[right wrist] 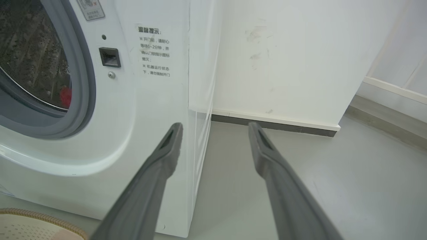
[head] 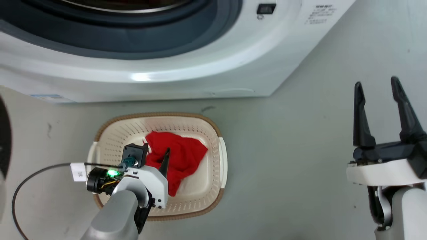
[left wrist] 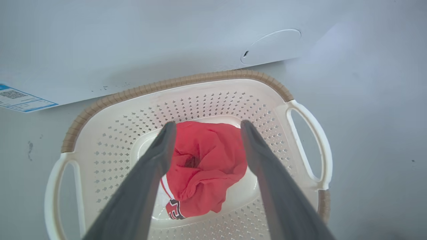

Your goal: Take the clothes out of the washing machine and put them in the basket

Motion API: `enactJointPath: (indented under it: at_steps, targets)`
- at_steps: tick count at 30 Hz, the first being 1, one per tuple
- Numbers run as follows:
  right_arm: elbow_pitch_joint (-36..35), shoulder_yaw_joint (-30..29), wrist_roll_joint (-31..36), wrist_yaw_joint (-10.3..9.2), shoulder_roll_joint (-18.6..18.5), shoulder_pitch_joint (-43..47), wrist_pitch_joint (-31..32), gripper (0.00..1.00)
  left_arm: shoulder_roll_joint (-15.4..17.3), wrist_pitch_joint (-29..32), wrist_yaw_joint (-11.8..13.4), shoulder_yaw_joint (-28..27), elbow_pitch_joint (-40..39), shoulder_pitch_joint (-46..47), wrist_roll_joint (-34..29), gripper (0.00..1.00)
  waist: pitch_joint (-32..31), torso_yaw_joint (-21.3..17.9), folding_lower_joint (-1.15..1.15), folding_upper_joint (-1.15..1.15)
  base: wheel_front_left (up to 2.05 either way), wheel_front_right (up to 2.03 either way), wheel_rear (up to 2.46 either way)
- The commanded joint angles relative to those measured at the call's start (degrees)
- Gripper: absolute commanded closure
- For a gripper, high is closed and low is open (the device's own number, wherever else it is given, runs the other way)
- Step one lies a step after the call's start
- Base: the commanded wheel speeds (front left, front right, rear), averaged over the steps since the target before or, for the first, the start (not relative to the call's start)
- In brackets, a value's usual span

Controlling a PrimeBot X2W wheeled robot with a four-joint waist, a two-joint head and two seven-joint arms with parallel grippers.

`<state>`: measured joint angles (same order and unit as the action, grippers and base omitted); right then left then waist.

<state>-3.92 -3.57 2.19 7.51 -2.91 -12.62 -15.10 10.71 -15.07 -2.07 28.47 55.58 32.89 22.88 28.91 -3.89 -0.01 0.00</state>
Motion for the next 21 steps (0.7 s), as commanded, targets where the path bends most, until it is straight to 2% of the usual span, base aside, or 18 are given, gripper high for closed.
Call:
enactJointPath:
  at_steps: [1,13,17,21]
  targets:
    - [0.14,0.06,0.31,-0.04,0.05,0.9,-0.1,0.0,0.23,-0.12,0.51,-0.76,-1.39,-1.36,-0.61,0.0,-2.82,1.58,0.01,0.0,0.0,0.0,0.0]
    - [1.67,0.59,0.23,-0.05,0.05,5.98,-0.11,0.0,-0.45,-0.13,4.13,-12.94,-21.71,-13.48,-6.62,0.0,-12.04,3.27,0.01,0.0,0.0,0.0,0.0]
    - [2.03,0.64,0.22,-0.04,0.05,7.21,-0.1,0.0,-1.33,-0.14,4.46,-16.93,-28.13,-16.75,-8.85,0.0,-14.24,3.35,0.01,0.0,0.0,0.0,0.0]
    - [2.22,0.71,0.15,-0.04,0.05,8.36,-0.11,0.0,-1.97,-0.15,3.69,-19.91,-32.63,-18.37,-10.91,0.0,-15.68,3.41,0.01,0.0,0.0,0.0,0.0]
